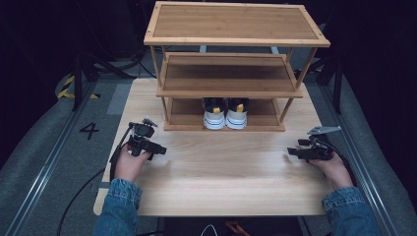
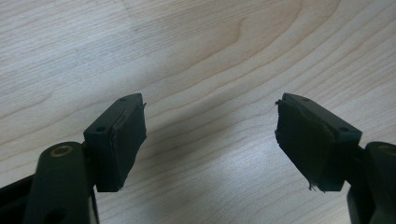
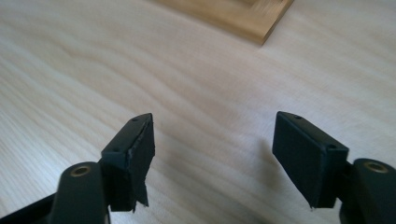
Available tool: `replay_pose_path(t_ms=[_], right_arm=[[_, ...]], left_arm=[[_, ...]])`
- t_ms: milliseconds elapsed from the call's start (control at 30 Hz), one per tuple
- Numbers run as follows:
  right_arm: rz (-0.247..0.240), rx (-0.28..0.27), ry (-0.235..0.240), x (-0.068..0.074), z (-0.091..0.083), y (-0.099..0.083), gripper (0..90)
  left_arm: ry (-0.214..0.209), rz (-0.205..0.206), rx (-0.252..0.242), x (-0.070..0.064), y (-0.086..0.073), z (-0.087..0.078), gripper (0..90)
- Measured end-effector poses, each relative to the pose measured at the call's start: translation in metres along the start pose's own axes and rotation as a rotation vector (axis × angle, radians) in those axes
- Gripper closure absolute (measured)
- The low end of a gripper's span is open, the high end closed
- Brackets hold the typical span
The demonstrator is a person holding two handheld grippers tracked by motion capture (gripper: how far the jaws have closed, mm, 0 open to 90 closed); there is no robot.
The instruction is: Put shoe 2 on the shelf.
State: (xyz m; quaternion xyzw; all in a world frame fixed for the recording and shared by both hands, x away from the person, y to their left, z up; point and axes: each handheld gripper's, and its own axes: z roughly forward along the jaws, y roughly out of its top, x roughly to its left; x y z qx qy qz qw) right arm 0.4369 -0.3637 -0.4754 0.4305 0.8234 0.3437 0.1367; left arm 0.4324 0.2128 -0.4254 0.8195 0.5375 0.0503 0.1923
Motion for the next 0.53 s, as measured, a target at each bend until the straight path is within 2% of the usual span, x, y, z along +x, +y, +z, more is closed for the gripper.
replay_pose_path(t_ms=[67, 200, 400, 533], right_arm=[[-0.066, 0.008, -0.016, 0.006, 0.003, -0.001, 24.1], [-0.039, -0.034, -0.024, 0.009, 0.008, -0.001, 24.1], [-0.055, -0.066, -0.083, 0.014, 0.012, -0.002, 20.2], [-0.052, -0.067, -0.079, 0.015, 0.012, -0.001, 20.9]], left_arm=[[-0.002, -0.003, -0.005, -0.001, 0.0, 0.002, 24.4], [-0.005, 0.008, 0.003, -0.001, 0.0, 0.003, 24.4], [-0.004, 0.012, -0.005, -0.003, 0.001, 0.003, 24.3], [-0.009, 0.026, -0.021, -0.004, 0.0, 0.001, 24.2]])
